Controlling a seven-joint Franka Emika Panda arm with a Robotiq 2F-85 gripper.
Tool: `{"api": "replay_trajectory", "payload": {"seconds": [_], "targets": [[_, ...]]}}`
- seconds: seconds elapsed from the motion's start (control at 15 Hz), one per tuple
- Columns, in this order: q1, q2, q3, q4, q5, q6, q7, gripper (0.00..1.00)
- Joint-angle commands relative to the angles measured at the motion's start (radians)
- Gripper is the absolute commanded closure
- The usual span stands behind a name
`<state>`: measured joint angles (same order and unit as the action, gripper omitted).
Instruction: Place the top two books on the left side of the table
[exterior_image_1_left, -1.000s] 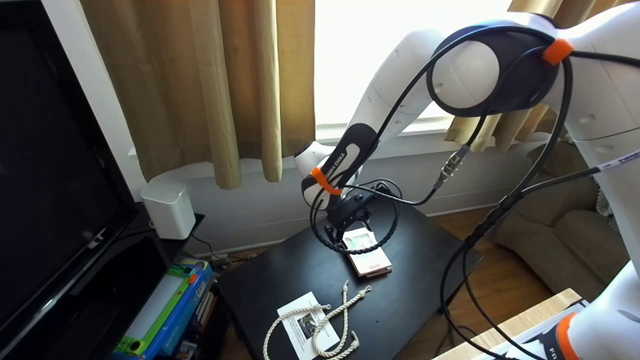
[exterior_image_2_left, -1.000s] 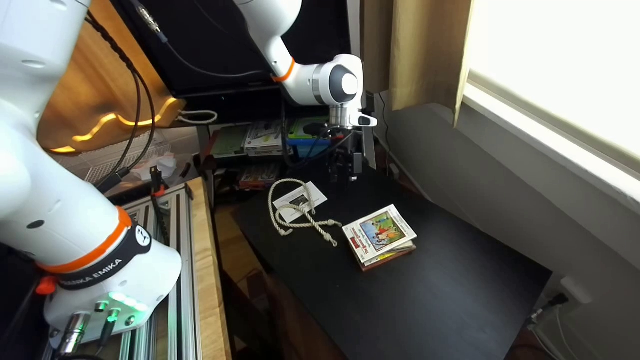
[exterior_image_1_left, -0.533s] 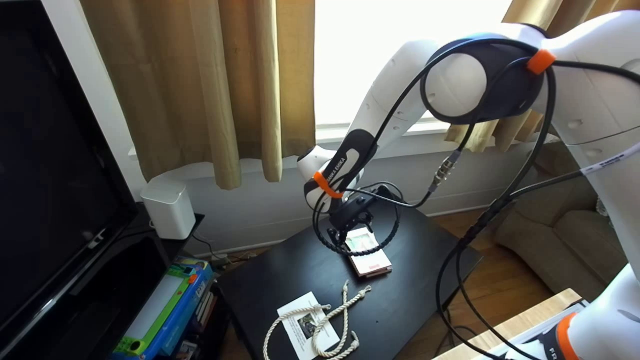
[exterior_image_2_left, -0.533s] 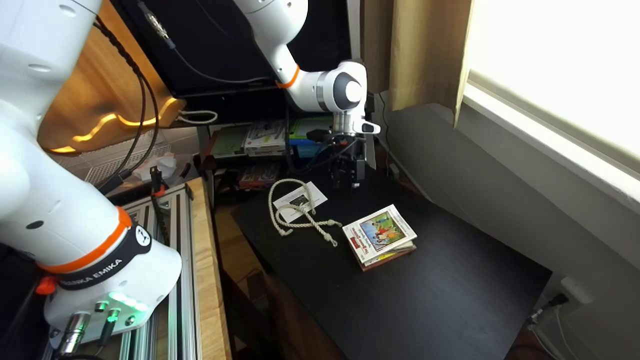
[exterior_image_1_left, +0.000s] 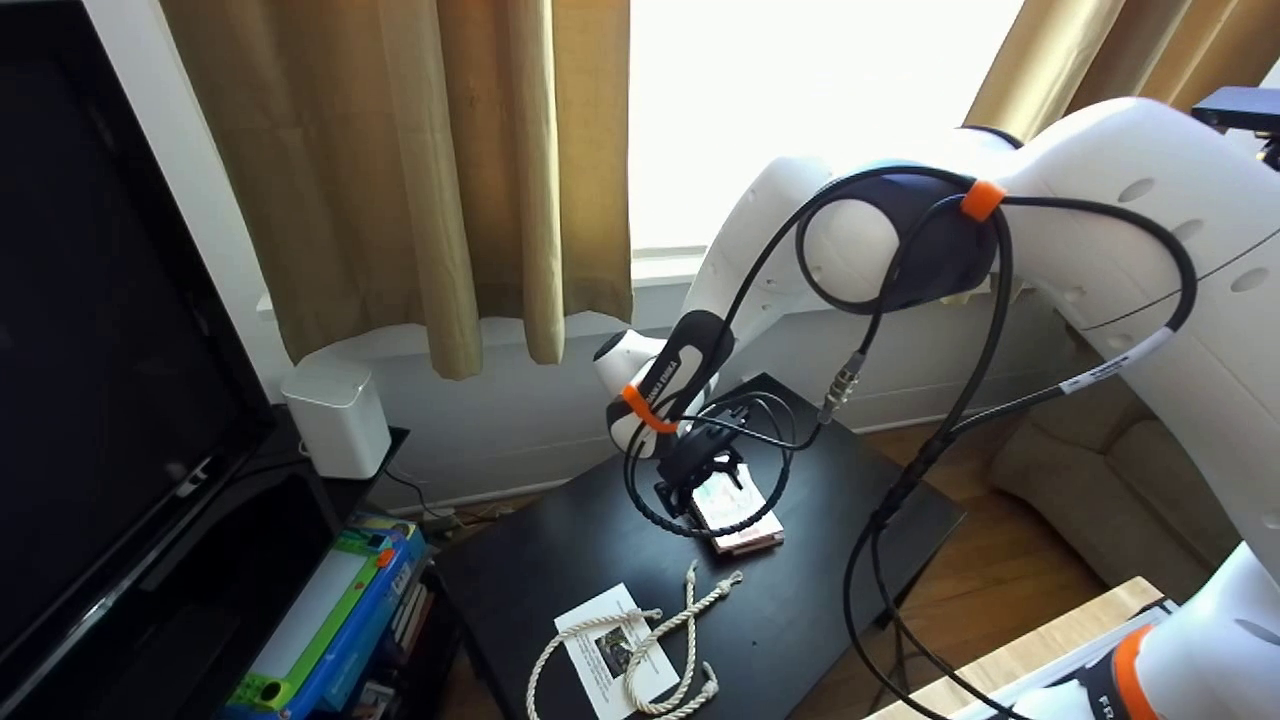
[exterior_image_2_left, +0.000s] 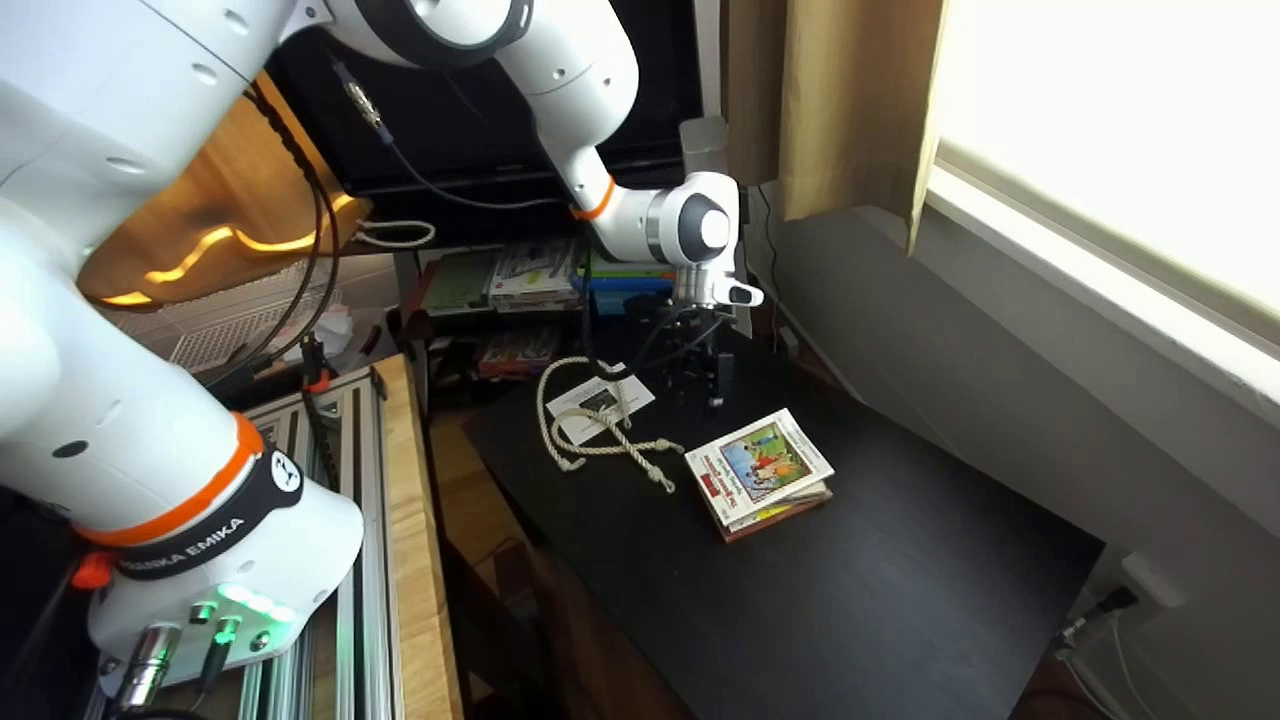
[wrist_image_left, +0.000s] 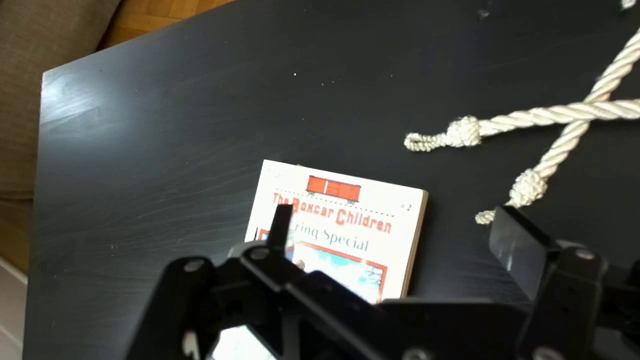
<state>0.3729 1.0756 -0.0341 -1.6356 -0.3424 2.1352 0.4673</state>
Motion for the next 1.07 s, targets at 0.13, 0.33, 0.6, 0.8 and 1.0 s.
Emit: {"api": "replay_trajectory", "payload": {"seconds": [0.13, 0.33, 0.6, 0.8, 1.0], "targets": [[0.041, 0.167, -0.033, 0.167, 0.003, -0.037, -0.006, 0.0], [0.058, 0.232, -0.048, 0.234, -0.003, -0.044, -0.009, 0.0], [0.087, 0.294, -0.074, 0.305, -0.01, -0.076, 0.002, 0.0], [0.096, 0.33, -0.078, 0.351, -0.011, -0.106, -0.013, 0.0], [0.099, 0.354, -0.083, 0.385, -0.012, -0.148, -0.02, 0.0]]}}
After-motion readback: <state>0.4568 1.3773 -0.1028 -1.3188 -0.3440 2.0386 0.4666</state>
